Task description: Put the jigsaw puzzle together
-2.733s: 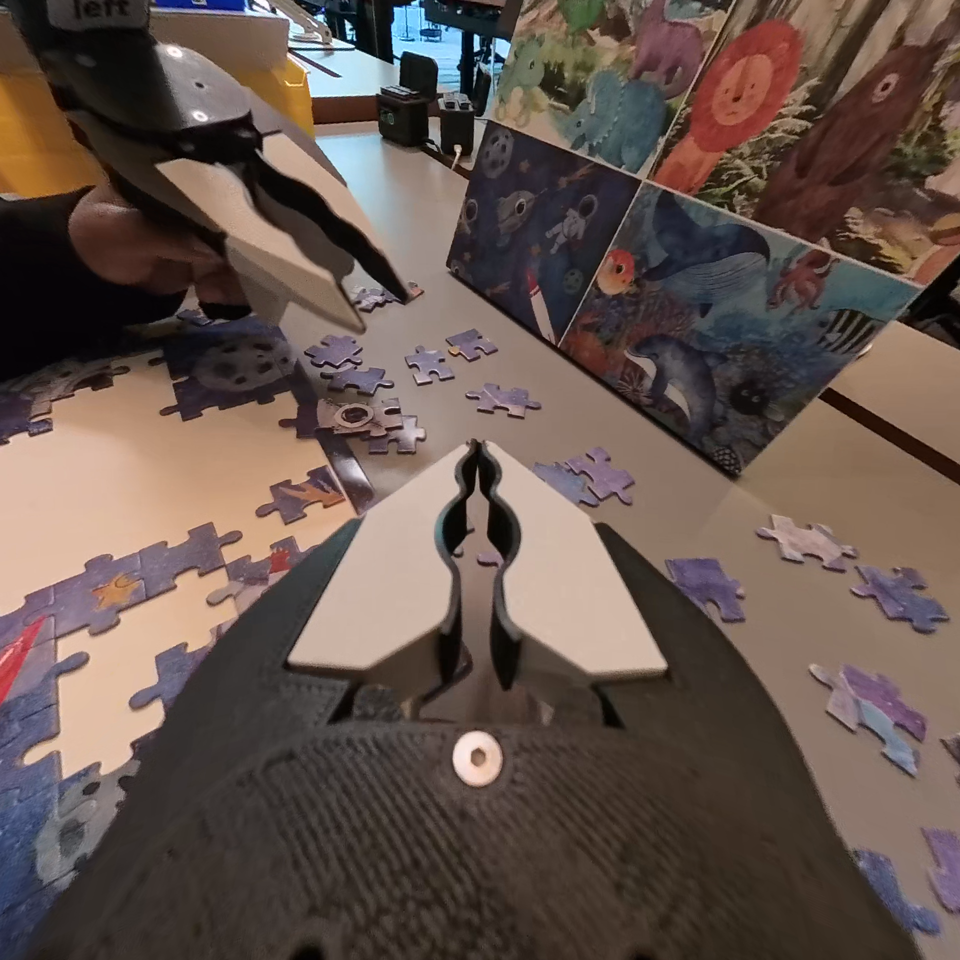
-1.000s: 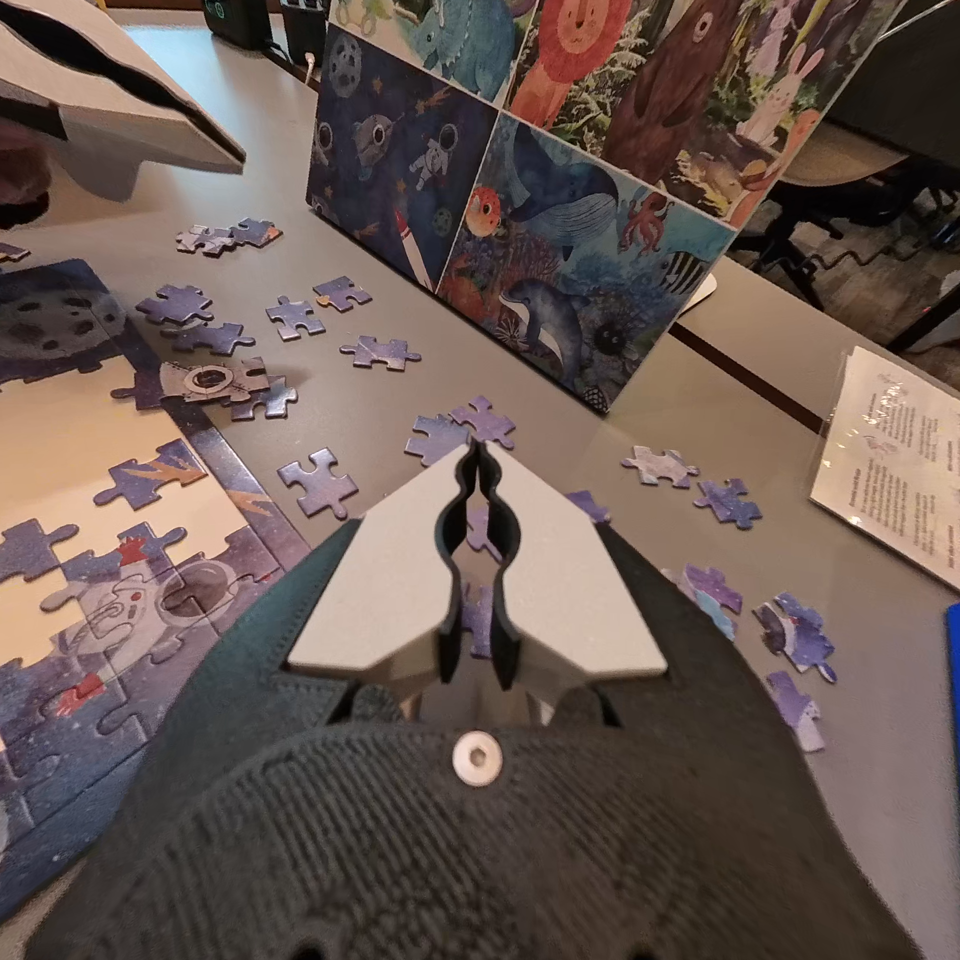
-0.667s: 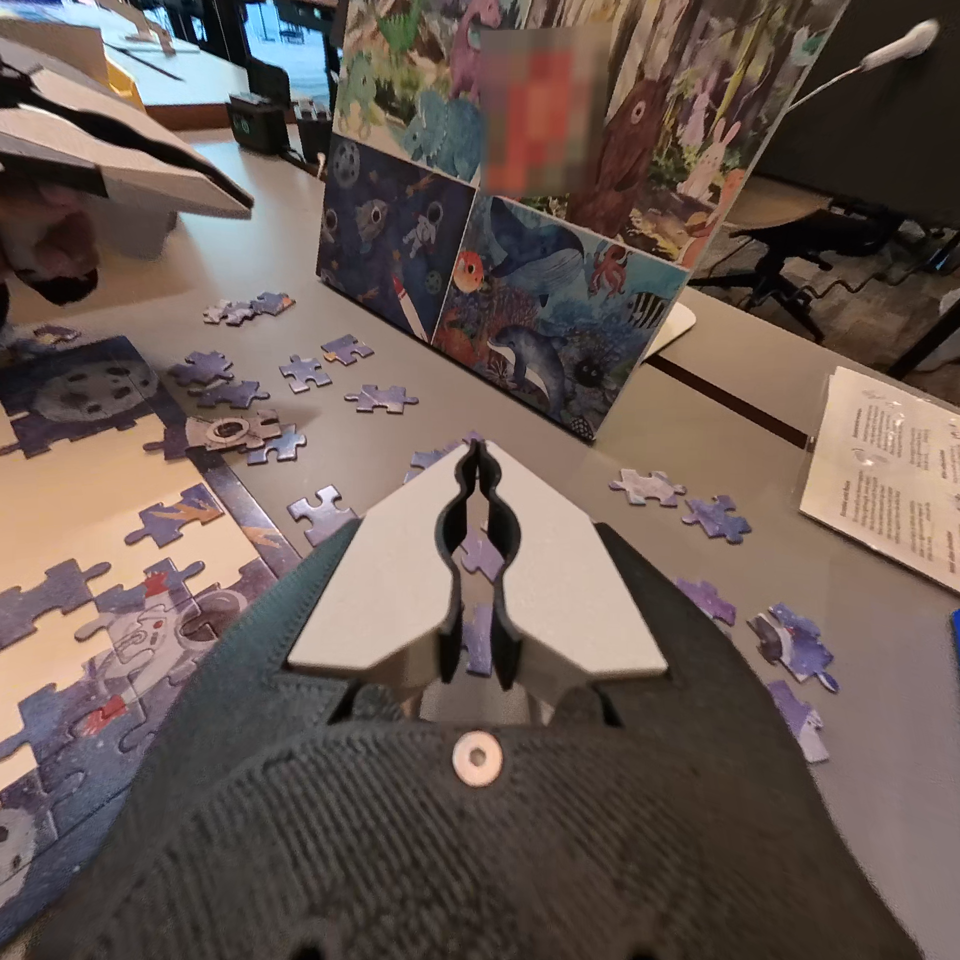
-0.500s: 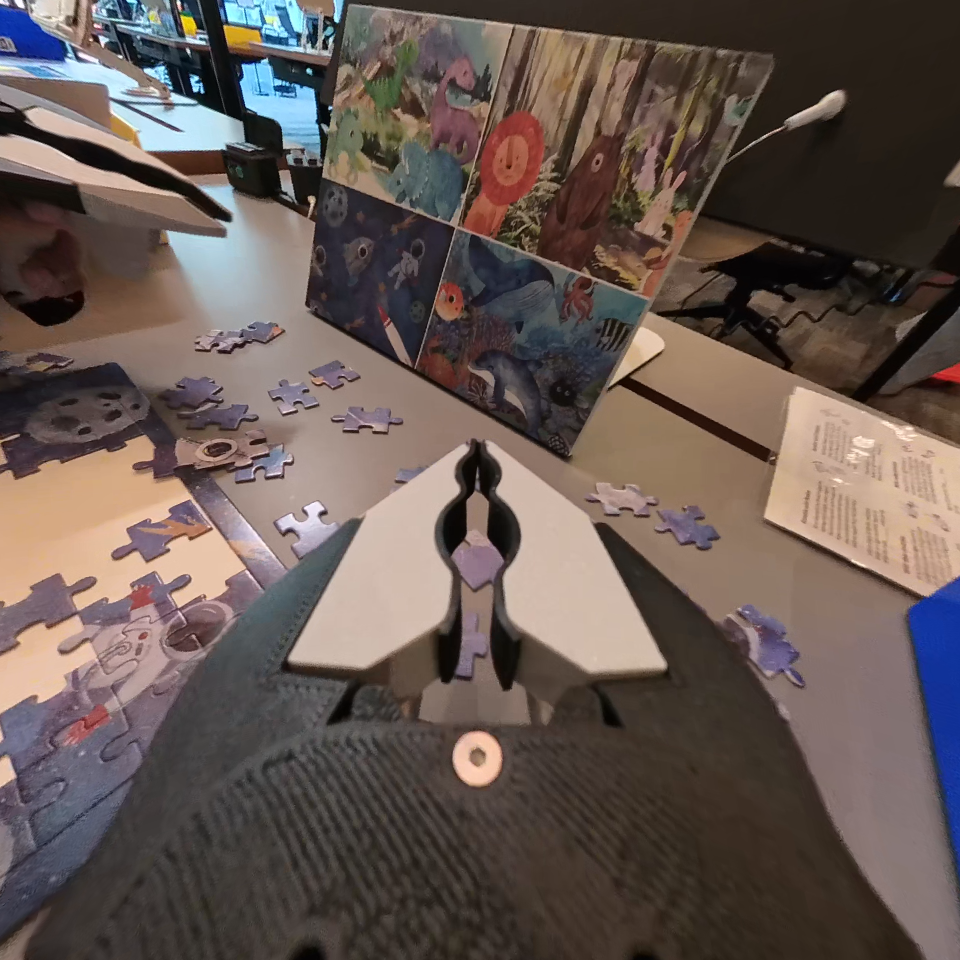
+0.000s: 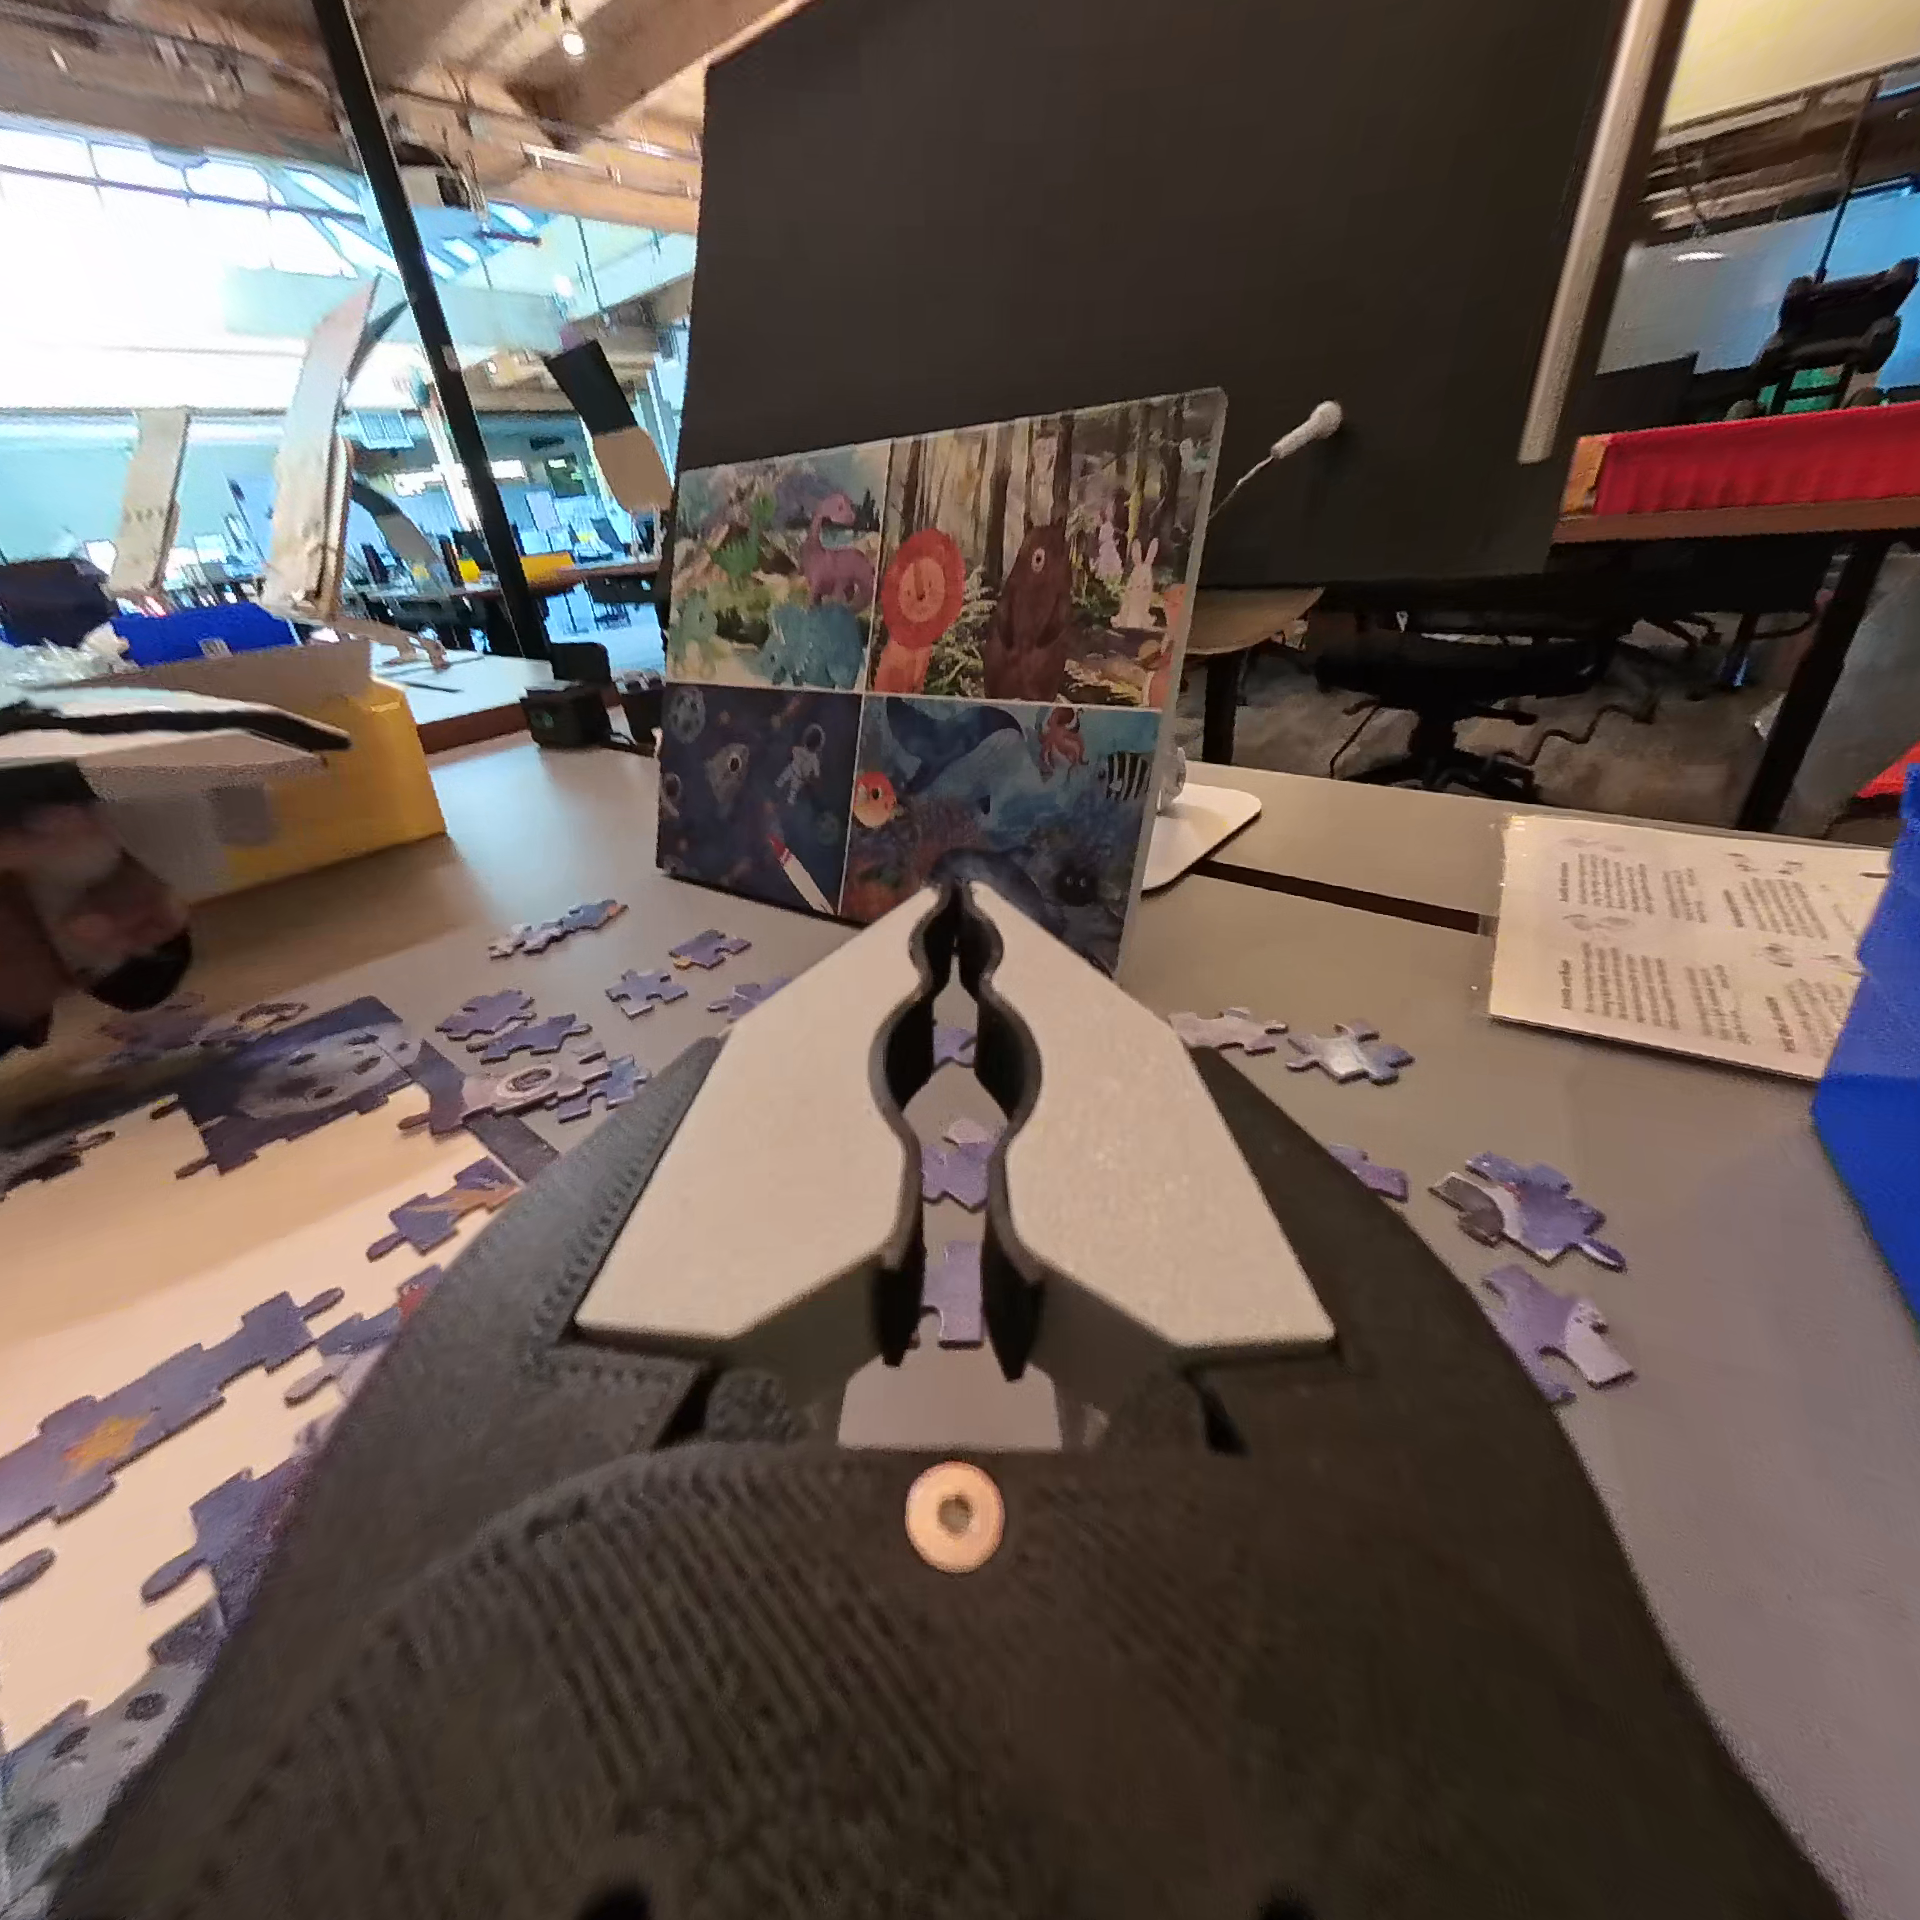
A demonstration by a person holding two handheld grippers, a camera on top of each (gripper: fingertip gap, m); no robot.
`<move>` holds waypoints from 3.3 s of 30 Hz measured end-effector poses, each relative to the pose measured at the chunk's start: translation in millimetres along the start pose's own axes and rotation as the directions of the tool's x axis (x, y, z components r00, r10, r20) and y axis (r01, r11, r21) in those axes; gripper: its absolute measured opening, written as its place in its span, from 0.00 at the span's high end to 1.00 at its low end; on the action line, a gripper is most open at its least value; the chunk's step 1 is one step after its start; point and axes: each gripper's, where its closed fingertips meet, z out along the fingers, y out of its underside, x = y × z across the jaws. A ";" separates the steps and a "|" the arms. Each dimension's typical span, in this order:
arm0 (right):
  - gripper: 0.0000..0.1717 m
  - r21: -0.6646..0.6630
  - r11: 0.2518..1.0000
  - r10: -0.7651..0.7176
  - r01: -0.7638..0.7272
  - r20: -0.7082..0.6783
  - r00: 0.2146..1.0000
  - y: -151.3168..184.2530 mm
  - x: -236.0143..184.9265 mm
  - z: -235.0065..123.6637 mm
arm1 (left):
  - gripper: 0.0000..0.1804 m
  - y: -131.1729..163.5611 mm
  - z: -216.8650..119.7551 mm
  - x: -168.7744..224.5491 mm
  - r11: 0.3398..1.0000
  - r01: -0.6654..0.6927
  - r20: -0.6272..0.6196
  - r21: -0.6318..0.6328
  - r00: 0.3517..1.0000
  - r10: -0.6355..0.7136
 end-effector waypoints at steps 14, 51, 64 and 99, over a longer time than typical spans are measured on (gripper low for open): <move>1.00 0.058 0.997 -0.044 0.043 0.026 0.999 -5.7 -7.1 -20.8 | 0.86 6.3 -12.6 -11.6 0.997 0.051 0.016 0.051 0.999 -0.052; 1.00 -0.002 0.976 -0.217 0.217 0.058 0.975 5.9 -30.6 -25.0 | 0.86 1.5 -20.8 -18.3 0.995 0.048 0.049 0.091 0.997 -0.053; 1.00 -0.019 0.969 -0.246 0.247 0.067 0.967 9.2 -36.2 -23.3 | 0.86 1.8 -20.5 -18.4 0.995 0.050 0.049 0.092 0.997 -0.055; 1.00 0.237 0.912 -0.094 0.335 -0.674 0.732 -102.7 94.9 -179.3 | 1.00 -28.2 34.0 -19.5 0.989 0.149 -0.149 0.014 0.978 -0.145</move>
